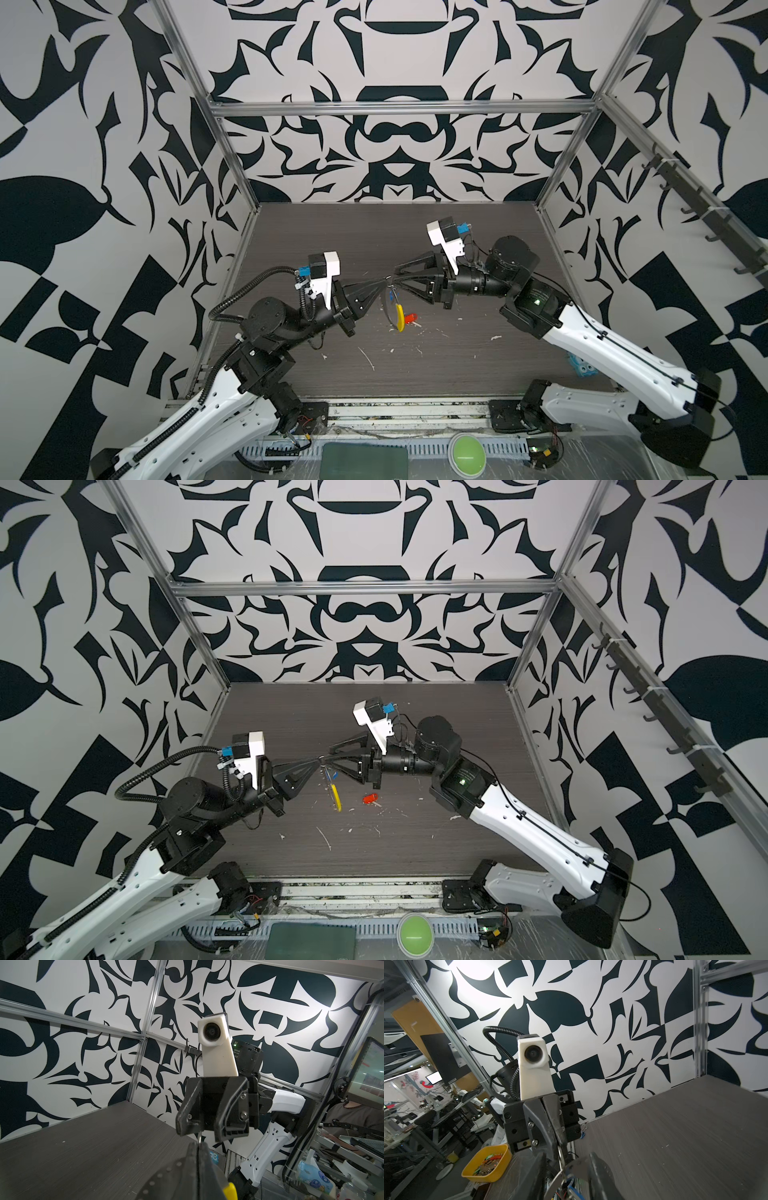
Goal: Remove the keys from the keyring
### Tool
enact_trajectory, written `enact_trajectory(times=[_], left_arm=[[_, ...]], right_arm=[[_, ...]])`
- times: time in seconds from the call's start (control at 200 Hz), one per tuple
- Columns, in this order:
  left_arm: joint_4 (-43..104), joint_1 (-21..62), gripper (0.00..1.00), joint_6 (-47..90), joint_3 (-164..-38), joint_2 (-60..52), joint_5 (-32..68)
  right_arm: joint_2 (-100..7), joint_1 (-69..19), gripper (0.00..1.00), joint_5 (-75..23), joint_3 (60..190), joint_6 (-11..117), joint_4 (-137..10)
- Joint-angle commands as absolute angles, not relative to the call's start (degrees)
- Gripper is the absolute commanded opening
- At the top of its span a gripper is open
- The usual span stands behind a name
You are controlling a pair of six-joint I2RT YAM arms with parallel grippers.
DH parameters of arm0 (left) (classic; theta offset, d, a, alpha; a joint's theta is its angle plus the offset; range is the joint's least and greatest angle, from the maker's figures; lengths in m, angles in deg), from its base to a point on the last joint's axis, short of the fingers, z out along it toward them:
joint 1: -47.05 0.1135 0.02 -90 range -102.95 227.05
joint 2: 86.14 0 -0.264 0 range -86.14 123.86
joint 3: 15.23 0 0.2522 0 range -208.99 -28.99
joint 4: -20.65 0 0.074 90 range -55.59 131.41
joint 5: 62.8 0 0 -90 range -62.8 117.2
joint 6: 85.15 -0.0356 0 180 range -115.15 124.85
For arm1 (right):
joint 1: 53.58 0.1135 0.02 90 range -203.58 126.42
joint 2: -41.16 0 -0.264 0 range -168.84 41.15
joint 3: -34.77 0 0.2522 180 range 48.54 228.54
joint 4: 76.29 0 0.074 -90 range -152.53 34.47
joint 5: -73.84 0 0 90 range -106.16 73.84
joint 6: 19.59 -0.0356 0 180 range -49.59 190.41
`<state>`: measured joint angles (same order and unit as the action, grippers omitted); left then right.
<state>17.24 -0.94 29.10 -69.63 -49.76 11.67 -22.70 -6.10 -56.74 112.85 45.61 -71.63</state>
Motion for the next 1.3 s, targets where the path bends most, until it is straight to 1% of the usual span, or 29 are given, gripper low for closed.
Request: enact_trajectory(times=[0.0,0.065,0.195,0.4,0.48,0.565,0.675,0.7,0.76,0.785,0.84,0.9,1.065,1.295], left_arm=[[13.67,-1.03,0.0,29.81,-68.89,-50.1,11.12],[13.75,-1.03,0.0,29.81,-68.83,-50.15,11.21],[13.76,-1.02,0.0,29.72,-68.73,-50.41,11.61],[13.77,-1.01,0.0,29.77,-68.82,-50.32,11.51],[13.84,-1.02,0.0,29.8,-68.83,-50.27,11.41],[14.22,-1.03,0.0,29.98,-69.18,-49.97,11.38],[17.09,-1.03,0.0,30.51,-70.39,-49.71,11.9],[18.23,-1.03,0.07,30.72,-70.75,-49.7,11.91],[21.06,-1.03,0.29,30.97,-71.58,-50.06,12.22],[22.2,-1.03,0.34,30.87,-71.87,-50.33,12.28],[24.82,-1.02,0.41,30.24,-72.43,-50.86,12.19],[28.72,-1.03,0.44,29.82,-73.85,-51.17,11.18],[40.74,-1.03,0.44,28.07,-80.36,-48.26,5.21],[52.05,-1.03,0.34,26.12,-86.8,-43.22,2.03]], right_arm=[[-22.37,-6.04,0.31,-59.07,114.1,44.32,-75.32],[-22.56,-6.05,0.27,-59.37,114.11,44.06,-75.3],[-22.74,-5.98,0.26,-59.78,113.93,43.71,-75.36],[-23.26,-5.95,0.2,-60.24,114.03,43.39,-74.94],[-23.26,-5.97,0.12,-60.04,113.85,43.42,-74.85],[-23.01,-5.95,0.01,-59.58,113.88,43.69,-74.34],[-22.25,-5.96,0.0,-58.55,114.51,45.54,-70.94],[-22.05,-5.95,0.0,-58.35,114.75,46.16,-69.76],[-21.54,-5.95,0.0,-57.96,115.45,48.05,-66.38],[-21.39,-6.02,0.0,-57.85,115.95,48.9,-64.42],[-21.16,-6.04,0.0,-57.44,117.24,51.37,-59.91],[-21.16,-6.04,0.0,-57.73,118.68,53.92,-55.1],[-22.12,-6.43,0.0,-59.52,122.5,59.47,-45.31],[-23.3,-6.56,0.0,-60.7,126.54,62.54,-39.7]])
